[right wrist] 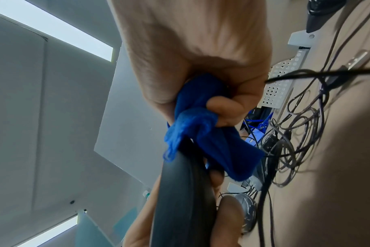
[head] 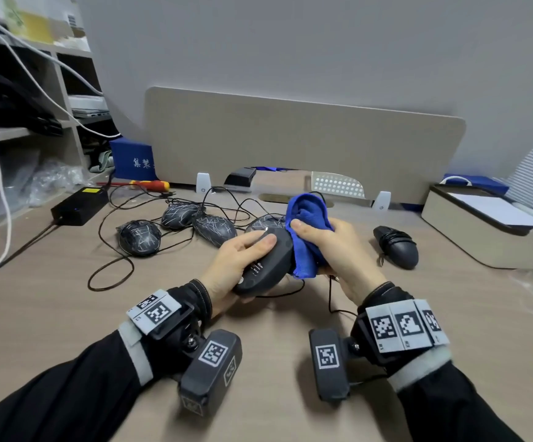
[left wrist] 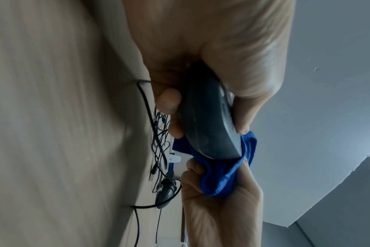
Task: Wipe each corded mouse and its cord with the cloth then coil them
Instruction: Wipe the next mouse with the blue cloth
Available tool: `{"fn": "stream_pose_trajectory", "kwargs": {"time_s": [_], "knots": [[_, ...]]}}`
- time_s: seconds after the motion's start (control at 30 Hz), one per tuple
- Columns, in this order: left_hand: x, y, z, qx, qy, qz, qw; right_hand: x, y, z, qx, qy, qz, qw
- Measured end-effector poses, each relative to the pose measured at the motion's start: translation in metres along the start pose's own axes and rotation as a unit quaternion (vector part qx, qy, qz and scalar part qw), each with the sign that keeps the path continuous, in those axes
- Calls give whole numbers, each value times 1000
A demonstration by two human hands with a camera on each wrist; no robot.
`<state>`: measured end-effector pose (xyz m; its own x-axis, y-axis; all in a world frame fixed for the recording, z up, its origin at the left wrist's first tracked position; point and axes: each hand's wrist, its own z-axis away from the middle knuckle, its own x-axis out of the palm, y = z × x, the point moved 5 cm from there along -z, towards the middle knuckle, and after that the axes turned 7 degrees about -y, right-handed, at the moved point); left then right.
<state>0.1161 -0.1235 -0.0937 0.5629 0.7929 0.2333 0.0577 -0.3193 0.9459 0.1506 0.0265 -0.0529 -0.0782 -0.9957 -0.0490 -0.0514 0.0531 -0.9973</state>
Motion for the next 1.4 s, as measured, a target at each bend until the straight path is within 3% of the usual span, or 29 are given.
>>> {"fn": "stream_pose_trajectory", "kwargs": {"time_s": [0.23, 0.6, 0.7, 0.83, 0.97, 1.4], "knots": [[-3, -1, 1, 4, -2, -19, 1000, -1, 2, 1, 14, -58, 31, 998], [-1, 2, 0, 76, -19, -88, 993, -8, -3, 1, -1, -41, -14, 999], [-5, 1, -2, 88, -5, -114, 990, -10, -6, 0, -17, -17, -17, 1000], [-3, 1, -2, 98, -33, -142, 984, -6, -9, -1, -51, -12, 6, 999], [-4, 0, -4, 91, -45, -166, 981, -1, -9, 1, -80, -31, 52, 995], [-7, -6, -4, 56, -54, -195, 978, 2, -3, -1, -53, -77, 111, 989]]}}
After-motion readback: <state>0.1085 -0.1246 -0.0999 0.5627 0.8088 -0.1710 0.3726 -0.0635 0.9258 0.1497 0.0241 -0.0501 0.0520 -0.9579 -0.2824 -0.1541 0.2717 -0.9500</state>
